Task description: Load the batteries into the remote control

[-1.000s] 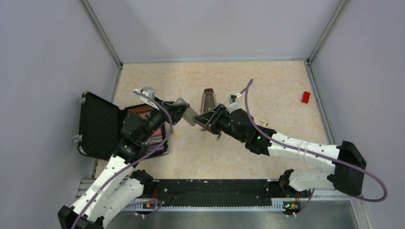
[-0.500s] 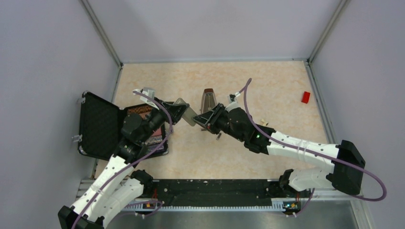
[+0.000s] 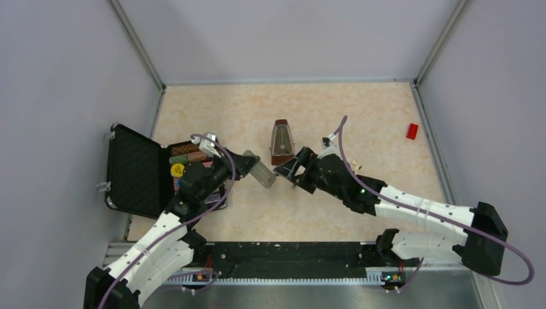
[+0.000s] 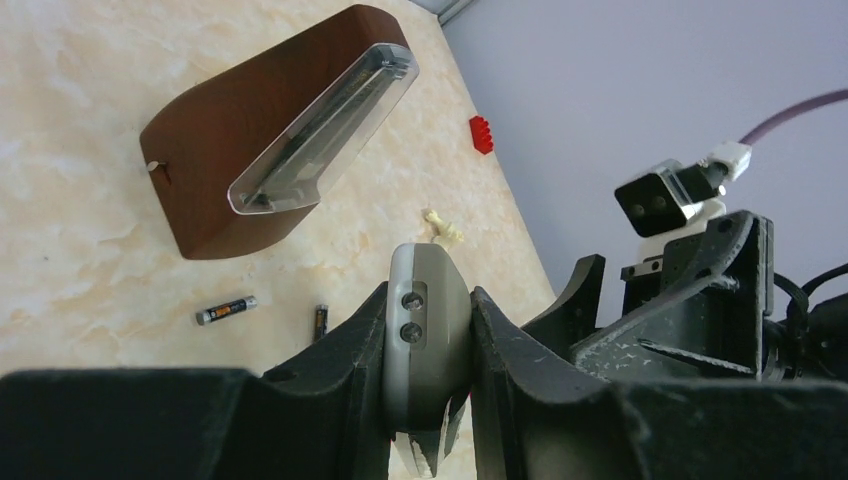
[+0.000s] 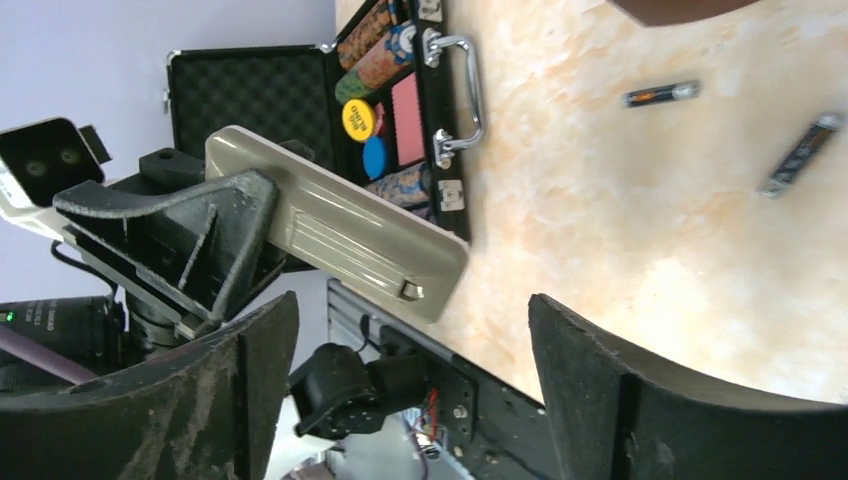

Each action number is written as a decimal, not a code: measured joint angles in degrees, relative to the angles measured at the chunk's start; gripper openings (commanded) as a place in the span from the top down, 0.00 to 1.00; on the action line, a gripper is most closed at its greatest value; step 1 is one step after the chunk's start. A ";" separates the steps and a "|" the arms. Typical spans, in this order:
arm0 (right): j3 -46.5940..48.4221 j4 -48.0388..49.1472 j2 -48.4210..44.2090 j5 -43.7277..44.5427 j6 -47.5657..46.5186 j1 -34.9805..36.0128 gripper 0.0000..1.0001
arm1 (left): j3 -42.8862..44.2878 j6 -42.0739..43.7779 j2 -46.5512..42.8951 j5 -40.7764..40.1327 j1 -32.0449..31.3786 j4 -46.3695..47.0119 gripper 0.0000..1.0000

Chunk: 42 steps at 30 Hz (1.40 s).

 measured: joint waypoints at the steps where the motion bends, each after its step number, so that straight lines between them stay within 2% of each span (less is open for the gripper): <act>1: -1.05 -0.31 -1.53 -0.02 -0.63 -0.42 0.09 | -0.39 -1.36 -0.02 -0.52 -0.02 -0.09 1.00; 5: -4.66 1.60 -5.97 -1.16 -2.78 -1.51 0.03 | -0.44 -7.32 -0.94 -2.73 -0.04 0.13 1.00; 11: -5.16 11.21 -2.08 -6.69 -3.63 -1.66 0.03 | -0.44 -18.91 -2.91 -4.76 -0.04 0.24 1.00; 13: -5.16 15.82 -0.26 -8.74 -3.43 -1.66 0.07 | -0.44 -22.47 -3.06 -4.79 -0.04 0.33 1.00; 17: -5.14 25.24 2.75 -12.52 -2.49 -1.66 0.28 | -0.44 -28.37 -3.06 -4.70 -0.04 0.85 1.00; 19: -5.07 29.03 4.15 -14.16 -1.62 -1.68 0.46 | -0.37 -30.42 -3.04 -4.50 -0.04 1.29 0.96; 21: -4.98 31.36 5.51 -15.52 -0.90 -1.77 0.63 | 0.00 -32.06 -2.99 -4.22 -0.04 1.57 0.87; 22: -5.01 32.02 6.01 -15.98 -0.44 -1.88 0.70 | 0.31 -32.20 -2.99 -4.04 -0.04 1.55 0.77; 25: -5.20 34.45 6.32 -17.05 1.86 -2.01 0.83 | 1.18 -33.14 -3.06 -3.43 0.09 1.49 0.51; 26: -5.22 35.32 6.12 -17.46 2.23 -2.05 0.86 | 1.46 -33.20 -3.30 -3.21 0.13 1.40 0.47; 29: -5.79 35.85 4.92 -18.34 2.10 -2.47 0.88 | 1.57 -31.61 -4.55 -1.66 0.04 0.09 0.34; 34: -8.20 32.52 1.03 -24.15 -0.24 -7.13 0.87 | 3.48 -26.64 -8.26 2.84 0.42 -7.30 0.26; 39: -8.11 27.98 -2.69 -34.58 -4.83 -13.40 0.83 | 6.47 -22.01 -8.79 9.99 0.81 -9.70 0.25; 40: -7.45 26.16 -2.73 -38.56 -6.51 -14.21 0.83 | 7.37 -21.35 -7.82 12.61 0.83 -9.51 0.25; 42: -6.84 24.33 -2.47 -40.89 -7.85 -14.97 0.82 | 8.96 -20.33 -5.07 17.11 0.83 -9.05 0.25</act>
